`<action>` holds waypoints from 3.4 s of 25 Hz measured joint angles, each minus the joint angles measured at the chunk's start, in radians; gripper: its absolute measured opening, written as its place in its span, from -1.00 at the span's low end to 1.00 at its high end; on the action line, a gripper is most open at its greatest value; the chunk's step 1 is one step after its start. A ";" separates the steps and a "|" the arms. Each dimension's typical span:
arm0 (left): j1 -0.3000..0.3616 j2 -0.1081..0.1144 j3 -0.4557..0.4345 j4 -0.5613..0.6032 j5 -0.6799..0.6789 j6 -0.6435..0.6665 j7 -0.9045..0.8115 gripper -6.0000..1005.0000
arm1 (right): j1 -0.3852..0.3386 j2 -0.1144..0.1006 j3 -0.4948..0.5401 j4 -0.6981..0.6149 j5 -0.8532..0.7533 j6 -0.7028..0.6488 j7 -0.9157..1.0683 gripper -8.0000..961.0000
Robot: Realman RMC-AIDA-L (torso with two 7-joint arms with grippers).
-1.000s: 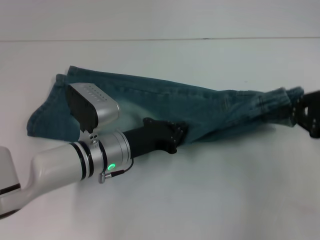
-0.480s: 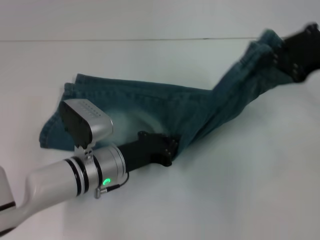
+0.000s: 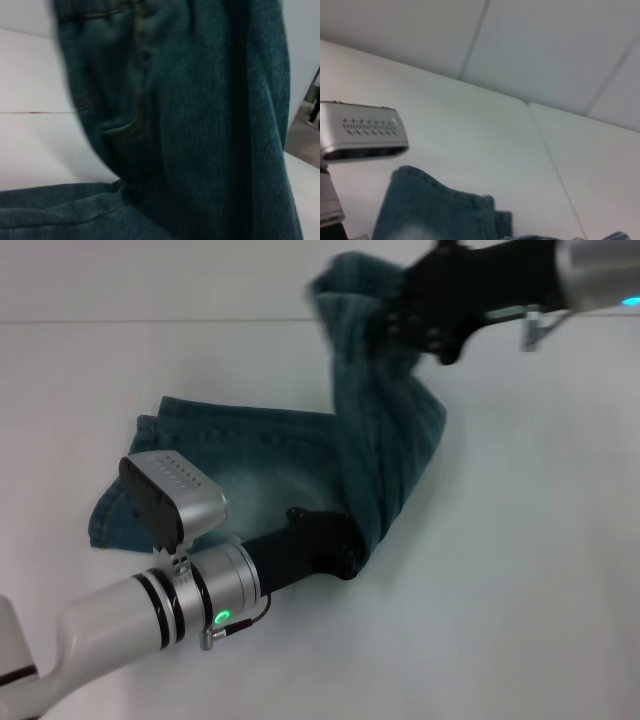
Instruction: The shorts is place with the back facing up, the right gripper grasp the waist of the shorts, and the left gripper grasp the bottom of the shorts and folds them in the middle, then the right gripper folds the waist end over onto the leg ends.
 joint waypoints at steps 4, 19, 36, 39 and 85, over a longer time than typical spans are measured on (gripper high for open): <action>0.024 0.000 -0.029 -0.012 0.002 0.022 0.019 -0.91 | 0.080 0.001 -0.059 0.083 0.002 0.024 -0.029 -0.80; 0.361 0.008 -0.544 0.399 -0.005 0.291 0.044 -0.91 | 0.193 0.013 -0.308 0.223 0.015 0.205 -0.012 -0.77; 0.493 0.012 -0.439 0.647 0.056 0.637 -0.151 -0.91 | 0.202 0.020 -0.588 0.371 0.276 0.408 -0.100 -0.49; 0.493 0.019 -0.376 0.699 0.125 0.657 -0.182 -0.91 | 0.149 0.016 -0.585 0.312 0.290 0.399 -0.067 -0.36; 0.292 0.084 -0.027 0.813 0.585 0.819 -0.515 0.84 | -0.660 0.004 -0.168 0.184 0.505 -0.070 -0.292 0.92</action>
